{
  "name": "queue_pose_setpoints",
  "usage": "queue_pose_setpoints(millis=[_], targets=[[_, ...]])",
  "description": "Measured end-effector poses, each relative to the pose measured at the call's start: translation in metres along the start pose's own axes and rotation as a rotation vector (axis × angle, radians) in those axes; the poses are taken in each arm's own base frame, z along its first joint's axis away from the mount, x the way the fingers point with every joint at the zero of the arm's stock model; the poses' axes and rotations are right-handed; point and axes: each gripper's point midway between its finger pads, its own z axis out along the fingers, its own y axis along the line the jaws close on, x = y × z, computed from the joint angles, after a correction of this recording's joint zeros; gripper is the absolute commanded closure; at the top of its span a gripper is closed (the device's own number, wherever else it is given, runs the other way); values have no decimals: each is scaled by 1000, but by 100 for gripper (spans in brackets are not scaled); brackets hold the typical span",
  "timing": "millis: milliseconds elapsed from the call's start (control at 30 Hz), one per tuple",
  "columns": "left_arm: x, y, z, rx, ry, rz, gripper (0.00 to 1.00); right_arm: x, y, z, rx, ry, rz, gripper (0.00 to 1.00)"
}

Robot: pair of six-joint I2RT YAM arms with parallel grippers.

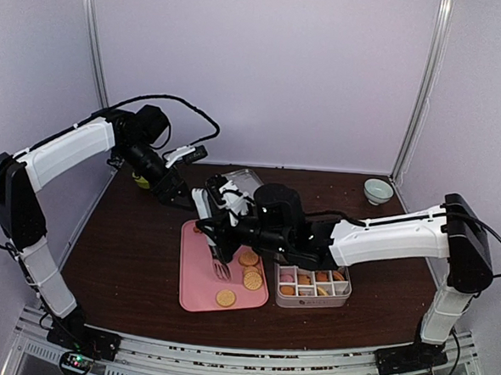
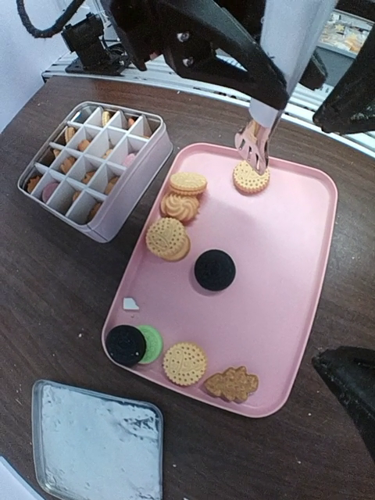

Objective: Pack the cookies
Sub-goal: Adjust the fake cookies on the plate, then pick up the fake cookies from the plate.

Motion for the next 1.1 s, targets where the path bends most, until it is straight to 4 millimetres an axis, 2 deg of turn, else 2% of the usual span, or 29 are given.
queue_pose_setpoints(millis=[233, 400, 533, 833, 1100], targets=[[-10, -18, 10, 47, -8, 41, 4, -2, 1, 2, -2, 31, -1, 78], [-16, -17, 10, 43, -18, 49, 4, -5, 2, 4, -1, 40, -3, 76], [-15, -17, 11, 46, -14, 49, 4, 0, 1, 6, 2, 63, -7, 72], [-15, -34, 26, 85, 16, 86, 4, 18, 1, 7, 10, 134, -18, 71], [-9, -30, 32, 78, 47, 86, 2, 25, -1, 6, 21, 161, -37, 72]])
